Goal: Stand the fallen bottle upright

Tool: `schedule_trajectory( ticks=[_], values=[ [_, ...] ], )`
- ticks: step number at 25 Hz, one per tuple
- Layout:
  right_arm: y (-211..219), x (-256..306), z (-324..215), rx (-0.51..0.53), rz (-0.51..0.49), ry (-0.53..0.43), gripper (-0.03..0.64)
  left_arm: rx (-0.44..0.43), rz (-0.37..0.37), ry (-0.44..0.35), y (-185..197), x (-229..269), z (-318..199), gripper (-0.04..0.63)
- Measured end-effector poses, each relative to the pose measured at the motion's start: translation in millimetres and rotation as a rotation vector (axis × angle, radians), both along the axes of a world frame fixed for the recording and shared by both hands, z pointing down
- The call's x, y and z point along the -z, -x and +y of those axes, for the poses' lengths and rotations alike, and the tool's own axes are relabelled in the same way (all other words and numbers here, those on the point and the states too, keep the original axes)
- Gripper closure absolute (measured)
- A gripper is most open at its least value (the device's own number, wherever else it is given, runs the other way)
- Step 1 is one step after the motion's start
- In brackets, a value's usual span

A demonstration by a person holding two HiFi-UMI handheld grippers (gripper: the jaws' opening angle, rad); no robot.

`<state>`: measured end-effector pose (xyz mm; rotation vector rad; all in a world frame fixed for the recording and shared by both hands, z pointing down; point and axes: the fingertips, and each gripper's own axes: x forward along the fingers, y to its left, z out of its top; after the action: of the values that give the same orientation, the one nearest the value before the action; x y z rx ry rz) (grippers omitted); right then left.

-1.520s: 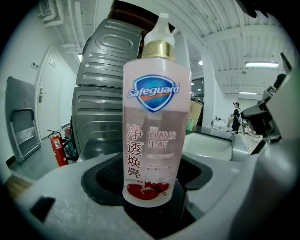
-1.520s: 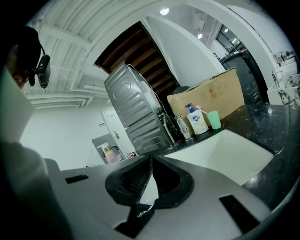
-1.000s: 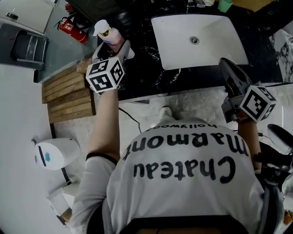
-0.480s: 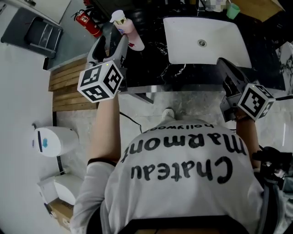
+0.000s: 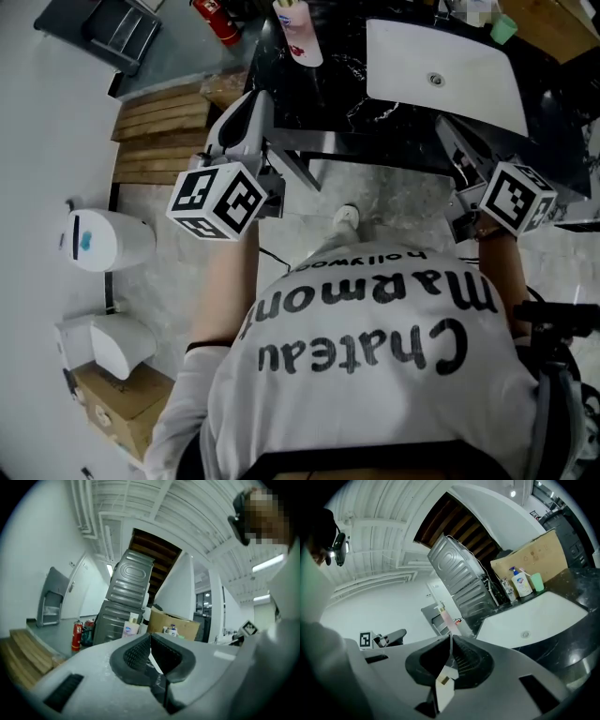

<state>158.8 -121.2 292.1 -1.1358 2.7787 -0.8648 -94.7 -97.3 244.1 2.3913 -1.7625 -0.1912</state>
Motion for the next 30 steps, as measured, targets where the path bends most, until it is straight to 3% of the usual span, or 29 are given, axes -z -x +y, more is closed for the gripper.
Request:
schedule_trajectory(
  ticks=[2, 5, 9, 15, 30],
  values=[
    [7, -6, 11, 0.025, -0.027, 0.012, 0.592, -0.019, 0.078, 0.015, -3, -10, 28, 0.58],
    [15, -19, 23, 0.046, -0.058, 0.031, 0.592, 0.018, 0.085, 0.057, 1, -29, 61, 0.58],
    [24, -43, 40, 0.053, 0.031, 0.068, 0.592, 0.076, 0.139, 0.121, 14, -49, 97, 0.58],
    [53, -54, 73, 0.086, 0.095, 0.09, 0.592, 0.036, 0.237, 0.141, 24, -53, 127, 0.58],
    [96, -54, 161, -0.144, 0.141, 0.064, 0.592, -0.197, 0.222, 0.192, 75, -65, 186, 0.58]
  ],
)
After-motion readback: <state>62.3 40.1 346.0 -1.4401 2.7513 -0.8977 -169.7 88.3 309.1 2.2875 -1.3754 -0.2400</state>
